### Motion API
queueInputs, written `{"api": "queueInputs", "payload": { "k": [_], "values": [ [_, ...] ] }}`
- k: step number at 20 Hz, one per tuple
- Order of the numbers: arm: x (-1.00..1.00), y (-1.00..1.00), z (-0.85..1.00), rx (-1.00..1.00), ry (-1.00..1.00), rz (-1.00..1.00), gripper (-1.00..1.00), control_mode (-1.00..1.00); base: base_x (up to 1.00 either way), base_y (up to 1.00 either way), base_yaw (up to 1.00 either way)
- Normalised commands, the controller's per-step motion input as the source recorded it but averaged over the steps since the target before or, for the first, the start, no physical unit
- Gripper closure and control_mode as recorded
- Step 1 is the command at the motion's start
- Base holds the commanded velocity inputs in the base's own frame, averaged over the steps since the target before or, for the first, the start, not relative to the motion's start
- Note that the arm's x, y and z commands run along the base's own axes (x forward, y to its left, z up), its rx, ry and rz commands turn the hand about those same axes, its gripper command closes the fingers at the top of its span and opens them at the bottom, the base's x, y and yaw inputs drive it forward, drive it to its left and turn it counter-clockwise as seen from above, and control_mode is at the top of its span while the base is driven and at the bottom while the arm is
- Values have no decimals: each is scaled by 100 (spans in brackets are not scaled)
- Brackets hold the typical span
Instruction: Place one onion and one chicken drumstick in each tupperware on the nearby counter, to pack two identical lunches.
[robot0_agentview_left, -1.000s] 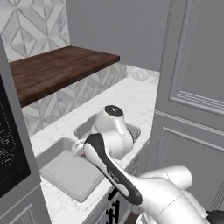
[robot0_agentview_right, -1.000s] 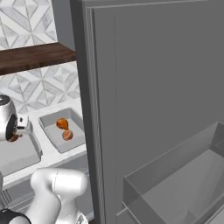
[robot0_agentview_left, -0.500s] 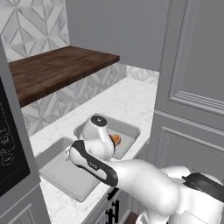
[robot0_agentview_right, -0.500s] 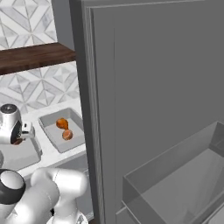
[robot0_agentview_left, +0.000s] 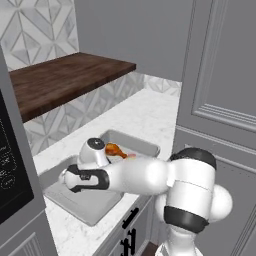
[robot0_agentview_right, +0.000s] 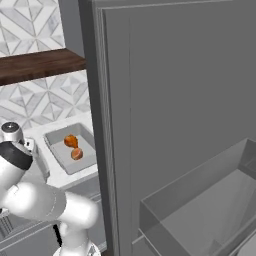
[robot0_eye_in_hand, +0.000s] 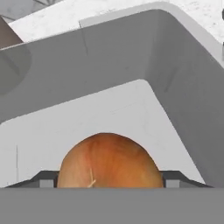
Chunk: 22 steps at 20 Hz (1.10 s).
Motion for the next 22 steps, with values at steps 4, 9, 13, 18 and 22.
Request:
{"api": "queueInputs", "payload": {
  "k": [4,9,13,18,22],
  "values": [
    [26,28,-12,-3,0,0,-100,-100,0,0,0],
    [-44,0,63,0,-11,-8,-100,-100,0,0,0],
    [-47,-14,57,0,-13,-5,-100,-100,0,0,0],
    [-93,-76,91,3,-32,0,-100,-100,0,0,0],
    [-95,-100,93,10,-34,0,-100,-100,0,0,0]
  ]
}}
